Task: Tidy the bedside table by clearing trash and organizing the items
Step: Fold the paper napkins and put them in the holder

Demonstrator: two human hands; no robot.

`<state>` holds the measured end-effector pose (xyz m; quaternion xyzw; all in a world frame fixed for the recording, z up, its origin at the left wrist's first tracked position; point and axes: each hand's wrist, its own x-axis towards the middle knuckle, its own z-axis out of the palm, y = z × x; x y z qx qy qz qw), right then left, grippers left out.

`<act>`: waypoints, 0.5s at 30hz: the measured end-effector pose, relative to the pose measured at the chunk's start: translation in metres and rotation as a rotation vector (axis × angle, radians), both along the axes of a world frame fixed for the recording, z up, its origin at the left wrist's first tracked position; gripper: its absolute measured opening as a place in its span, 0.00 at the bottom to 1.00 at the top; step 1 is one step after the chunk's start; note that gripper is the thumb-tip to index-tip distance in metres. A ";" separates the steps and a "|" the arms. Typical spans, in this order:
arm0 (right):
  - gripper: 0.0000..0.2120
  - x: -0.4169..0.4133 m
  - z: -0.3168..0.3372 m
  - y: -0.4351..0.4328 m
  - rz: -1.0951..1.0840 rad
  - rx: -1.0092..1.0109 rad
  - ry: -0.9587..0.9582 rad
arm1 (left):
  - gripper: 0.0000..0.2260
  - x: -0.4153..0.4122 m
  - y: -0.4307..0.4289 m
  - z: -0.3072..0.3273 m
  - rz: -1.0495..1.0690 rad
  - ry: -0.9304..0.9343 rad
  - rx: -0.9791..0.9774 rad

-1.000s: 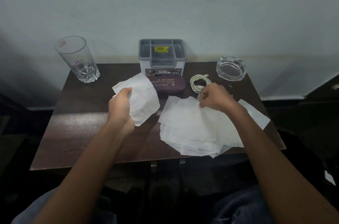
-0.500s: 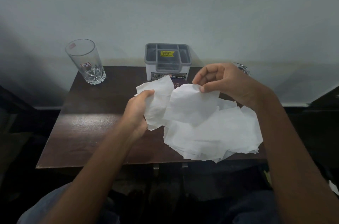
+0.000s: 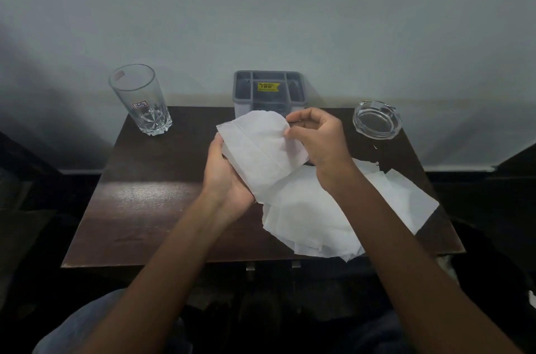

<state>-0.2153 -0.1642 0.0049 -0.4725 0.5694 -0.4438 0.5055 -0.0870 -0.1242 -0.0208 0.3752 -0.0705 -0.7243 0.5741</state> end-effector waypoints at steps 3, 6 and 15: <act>0.11 0.000 0.000 0.001 0.009 -0.028 0.036 | 0.31 0.001 0.000 -0.002 0.040 0.030 0.031; 0.10 0.001 -0.001 0.002 0.016 -0.029 0.060 | 0.32 0.003 0.000 0.000 0.018 0.021 0.034; 0.05 -0.023 -0.003 -0.011 0.104 0.018 0.229 | 0.07 0.001 0.001 -0.004 0.125 -0.179 0.155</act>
